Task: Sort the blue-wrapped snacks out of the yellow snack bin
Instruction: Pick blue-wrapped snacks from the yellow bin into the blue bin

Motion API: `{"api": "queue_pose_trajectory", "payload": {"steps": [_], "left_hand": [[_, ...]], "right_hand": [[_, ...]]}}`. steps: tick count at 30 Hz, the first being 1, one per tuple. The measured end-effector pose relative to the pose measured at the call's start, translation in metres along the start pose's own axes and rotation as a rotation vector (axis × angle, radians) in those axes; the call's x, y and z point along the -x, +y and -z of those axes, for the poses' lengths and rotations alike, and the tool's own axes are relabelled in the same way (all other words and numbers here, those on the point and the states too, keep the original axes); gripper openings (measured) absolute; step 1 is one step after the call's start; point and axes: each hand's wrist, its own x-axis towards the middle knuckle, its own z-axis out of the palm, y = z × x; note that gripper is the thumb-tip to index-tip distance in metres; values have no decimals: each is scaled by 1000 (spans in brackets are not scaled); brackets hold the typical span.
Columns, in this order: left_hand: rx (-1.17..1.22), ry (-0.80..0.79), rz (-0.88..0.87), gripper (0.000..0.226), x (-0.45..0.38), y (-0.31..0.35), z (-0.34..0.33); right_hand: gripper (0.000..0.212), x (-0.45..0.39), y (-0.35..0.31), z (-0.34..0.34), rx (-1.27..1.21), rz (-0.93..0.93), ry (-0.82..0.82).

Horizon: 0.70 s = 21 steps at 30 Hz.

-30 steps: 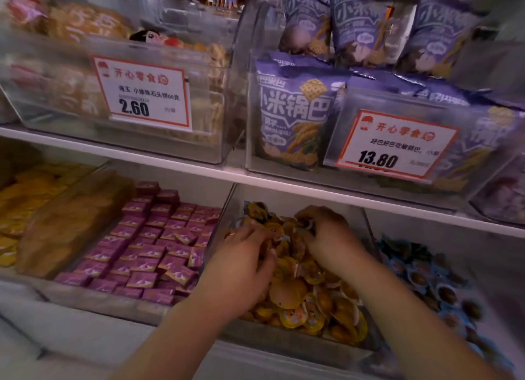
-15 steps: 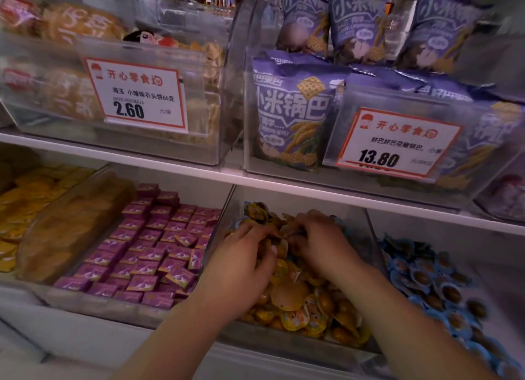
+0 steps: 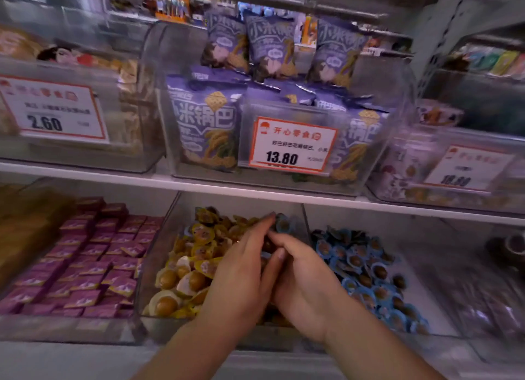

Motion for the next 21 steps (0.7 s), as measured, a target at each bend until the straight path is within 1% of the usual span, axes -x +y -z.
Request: {"api": "queue_pose_trajectory", "payload": {"steps": [3,5,7,9,10,11,12,13,14,15,16,17,18,20,21], "left_hand": [[-16,-98,-62,69,-4,12,-9],[16,-172,-80,75,-4,17,-17],[15,-199,-73,75,-2,16,-24],[-79,-198,-63,70,-5,12,-28],[-146,-199,-70,64,-7,8,-28],[-204,-208,-79,57,-10,3,-28],[-251,-226,-79,51,-12,-2,-27],[-284,-241,-75,44,-14,-7,-26],[-309,-255,-55,37,-17,-12,-24],[-327,-266,-34,32,-18,-16,-22],[-337,-274,-12,31,-20,-21,-20],[-324,-269,11,32,-24,-26,-18],[-287,-249,54,32,-28,-27,-17],[-195,-195,169,32,-45,-29,-16],[-187,-185,208,33,-58,-32,-18]], "right_hand": [[28,14,-13,18,79,90,20],[24,21,-28,37,164,163,54],[23,25,-44,55,206,211,125],[23,23,-61,77,211,278,231],[20,21,-69,88,256,335,292],[17,20,-77,101,375,398,362],[16,17,-84,115,599,437,425],[14,16,-88,127,915,412,466],[12,13,-89,139,1265,318,480],[14,11,-87,146,1565,221,480],[17,7,-82,149,1734,188,490],[19,4,-76,145,1744,233,498],[24,1,-70,136,1654,328,479],[32,-6,-58,111,1390,527,372],[34,-9,-52,99,1309,570,290]]}}
